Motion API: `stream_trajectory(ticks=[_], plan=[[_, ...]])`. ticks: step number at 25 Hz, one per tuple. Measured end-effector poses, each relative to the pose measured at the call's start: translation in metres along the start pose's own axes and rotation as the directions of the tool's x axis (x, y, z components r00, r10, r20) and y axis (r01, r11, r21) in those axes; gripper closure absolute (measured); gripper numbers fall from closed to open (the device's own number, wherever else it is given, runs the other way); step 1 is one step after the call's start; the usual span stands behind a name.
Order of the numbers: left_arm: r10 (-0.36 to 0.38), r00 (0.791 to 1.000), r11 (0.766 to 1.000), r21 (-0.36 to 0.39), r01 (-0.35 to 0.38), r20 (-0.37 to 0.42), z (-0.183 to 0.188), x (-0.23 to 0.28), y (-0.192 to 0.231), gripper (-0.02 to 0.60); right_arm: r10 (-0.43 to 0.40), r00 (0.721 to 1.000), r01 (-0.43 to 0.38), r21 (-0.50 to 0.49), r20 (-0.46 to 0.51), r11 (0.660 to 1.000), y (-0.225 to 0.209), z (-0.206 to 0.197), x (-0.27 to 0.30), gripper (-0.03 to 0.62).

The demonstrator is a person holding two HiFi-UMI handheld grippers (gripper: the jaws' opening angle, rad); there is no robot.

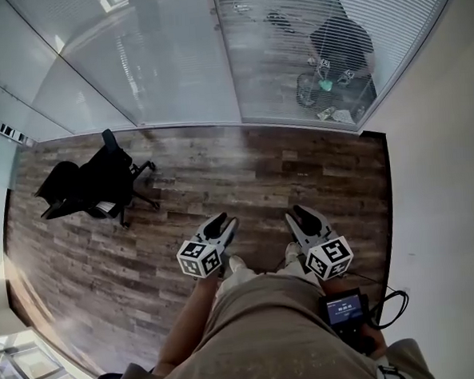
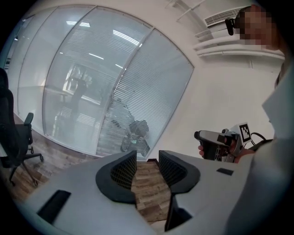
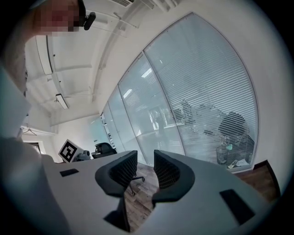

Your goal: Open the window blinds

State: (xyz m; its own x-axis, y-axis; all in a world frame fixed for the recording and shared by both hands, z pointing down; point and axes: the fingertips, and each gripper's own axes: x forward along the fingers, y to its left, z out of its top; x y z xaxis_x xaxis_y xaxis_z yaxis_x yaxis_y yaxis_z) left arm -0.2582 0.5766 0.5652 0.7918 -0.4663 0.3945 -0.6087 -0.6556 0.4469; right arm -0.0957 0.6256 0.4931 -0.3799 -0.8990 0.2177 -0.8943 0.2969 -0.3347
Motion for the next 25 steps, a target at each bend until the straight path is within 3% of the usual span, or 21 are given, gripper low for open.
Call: stream_trajectory(ticks=[9,14,25], plan=[[-0.012,0.999,1.000,0.008,0.012,-0.034,-0.012,0.014,-0.018,0.419,-0.002,1.000,0.002,0.036,0.000,0.999,-0.013,-0.009,-0.018,0.475],[-0.021,0.999,1.000,0.001,0.022,-0.041,-0.012,0.024,-0.028,0.419,-0.016,0.999,0.016,-0.023,-0.029,1.000,-0.019,-0.011,-0.029,0.500],[-0.053,0.996,0.998,0.015,0.054,-0.067,-0.019,0.052,-0.061,0.419,-0.066,0.997,0.066,-0.018,-0.039,0.998,-0.053,-0.011,-0.058,0.507]])
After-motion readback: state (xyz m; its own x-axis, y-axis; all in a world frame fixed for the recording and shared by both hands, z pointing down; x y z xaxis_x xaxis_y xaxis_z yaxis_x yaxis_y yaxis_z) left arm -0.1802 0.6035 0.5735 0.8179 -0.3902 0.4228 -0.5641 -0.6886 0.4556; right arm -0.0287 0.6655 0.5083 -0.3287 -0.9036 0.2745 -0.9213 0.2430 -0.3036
